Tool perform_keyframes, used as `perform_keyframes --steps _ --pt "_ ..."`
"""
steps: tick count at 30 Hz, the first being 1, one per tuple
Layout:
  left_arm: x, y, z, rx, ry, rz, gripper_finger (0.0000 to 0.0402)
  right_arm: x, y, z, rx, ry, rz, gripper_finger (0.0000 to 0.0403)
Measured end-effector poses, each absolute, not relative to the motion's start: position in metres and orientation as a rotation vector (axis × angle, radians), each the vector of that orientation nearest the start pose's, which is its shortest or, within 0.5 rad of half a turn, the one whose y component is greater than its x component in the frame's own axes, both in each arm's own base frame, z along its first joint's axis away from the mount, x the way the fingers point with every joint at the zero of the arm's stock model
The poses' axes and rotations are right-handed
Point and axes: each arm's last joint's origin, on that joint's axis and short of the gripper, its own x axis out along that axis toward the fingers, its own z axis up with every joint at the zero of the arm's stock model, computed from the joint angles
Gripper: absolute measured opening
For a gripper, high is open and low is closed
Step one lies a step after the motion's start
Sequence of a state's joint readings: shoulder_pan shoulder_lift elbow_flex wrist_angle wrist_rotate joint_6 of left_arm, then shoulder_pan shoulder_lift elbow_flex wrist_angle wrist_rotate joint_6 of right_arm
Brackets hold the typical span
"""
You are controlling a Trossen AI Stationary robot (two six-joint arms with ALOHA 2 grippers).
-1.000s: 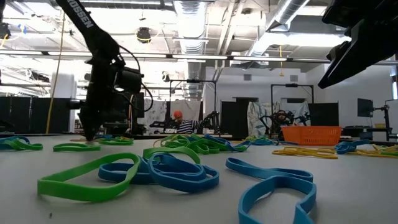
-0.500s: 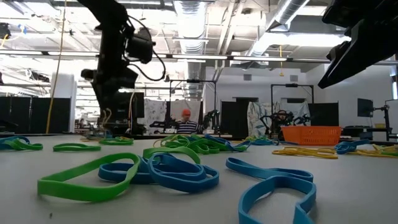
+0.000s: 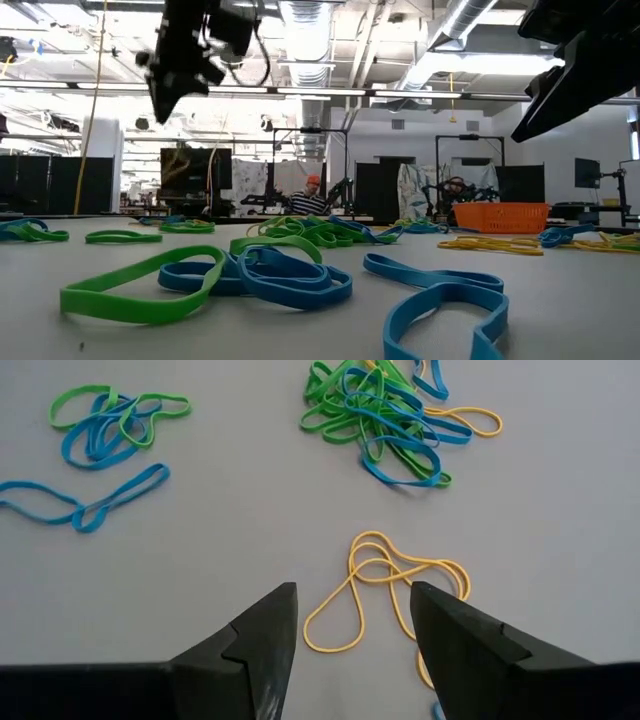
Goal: Sort rubber bands into baskets
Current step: Put the yellow rubber band into the yellow bin
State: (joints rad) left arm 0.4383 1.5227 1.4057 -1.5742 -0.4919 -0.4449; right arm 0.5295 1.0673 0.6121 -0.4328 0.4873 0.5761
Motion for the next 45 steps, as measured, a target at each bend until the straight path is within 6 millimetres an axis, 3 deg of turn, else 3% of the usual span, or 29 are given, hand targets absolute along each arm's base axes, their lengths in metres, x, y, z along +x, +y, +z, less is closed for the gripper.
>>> perform_keyframes --steps 7,15,27,38,45 --pt "0.225 0.079 0.358 -0.246 1.307 0.940 0.0000 0.178 0.088 0.209 0.115 0.748 -0.181 0.0224" --pt "0.210 0.024 0.386 -0.348 1.204 0.646 0.0000 0.178 0.088 0.208 0.115 0.749 -0.181 0.0224" --pt "0.190 -0.074 0.390 -0.306 1.261 0.244 0.0000 0.178 0.088 0.209 0.115 0.749 -0.181 0.0224" --pt "0.163 -0.147 0.379 -0.319 1.365 0.119 0.0000 0.178 0.088 0.209 0.115 0.749 -0.181 0.0224" --pt "0.157 -0.196 0.362 -0.299 1.438 0.011 0.0000 0.178 0.088 0.209 0.115 0.749 -0.181 0.0224"
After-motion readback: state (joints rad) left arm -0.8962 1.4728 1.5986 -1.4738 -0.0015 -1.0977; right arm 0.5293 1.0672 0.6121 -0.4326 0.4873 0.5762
